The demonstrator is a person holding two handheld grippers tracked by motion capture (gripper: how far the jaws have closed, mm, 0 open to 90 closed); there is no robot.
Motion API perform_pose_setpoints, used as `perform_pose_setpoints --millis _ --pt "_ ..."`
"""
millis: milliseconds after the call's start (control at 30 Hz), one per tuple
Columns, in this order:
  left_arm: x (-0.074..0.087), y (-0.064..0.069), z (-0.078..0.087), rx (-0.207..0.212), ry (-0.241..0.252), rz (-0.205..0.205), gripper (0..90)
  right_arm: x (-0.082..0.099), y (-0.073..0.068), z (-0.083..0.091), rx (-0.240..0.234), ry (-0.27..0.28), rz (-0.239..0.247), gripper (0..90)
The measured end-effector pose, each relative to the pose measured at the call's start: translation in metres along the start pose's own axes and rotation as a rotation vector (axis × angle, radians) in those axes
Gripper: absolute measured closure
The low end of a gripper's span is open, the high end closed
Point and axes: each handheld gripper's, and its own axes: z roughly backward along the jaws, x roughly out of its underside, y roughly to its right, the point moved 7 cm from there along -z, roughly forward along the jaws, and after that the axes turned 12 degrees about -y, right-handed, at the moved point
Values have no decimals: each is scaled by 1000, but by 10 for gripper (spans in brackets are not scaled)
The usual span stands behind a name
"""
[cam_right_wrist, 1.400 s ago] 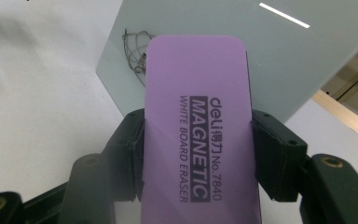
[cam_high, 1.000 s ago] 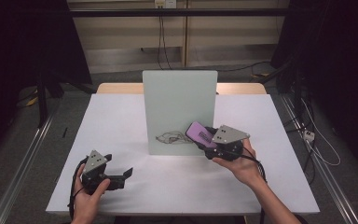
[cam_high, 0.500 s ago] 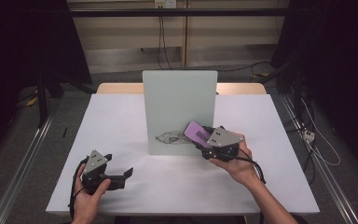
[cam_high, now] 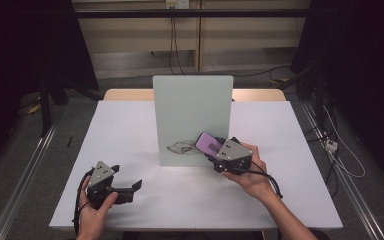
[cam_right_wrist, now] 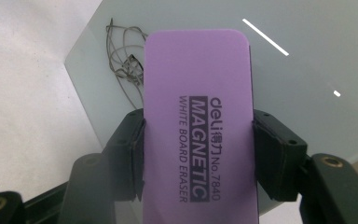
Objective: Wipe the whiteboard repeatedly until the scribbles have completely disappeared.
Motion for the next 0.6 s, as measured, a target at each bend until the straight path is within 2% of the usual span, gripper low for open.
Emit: perform_pose_setpoints --millis 300,600 --pt "0 0 0 0 -1 1 52 0 -2 -2 5 -2 6 416" --pt "0 0 0 -2 -2 -1 52 0 -11 -8 -14 -13 14 416"
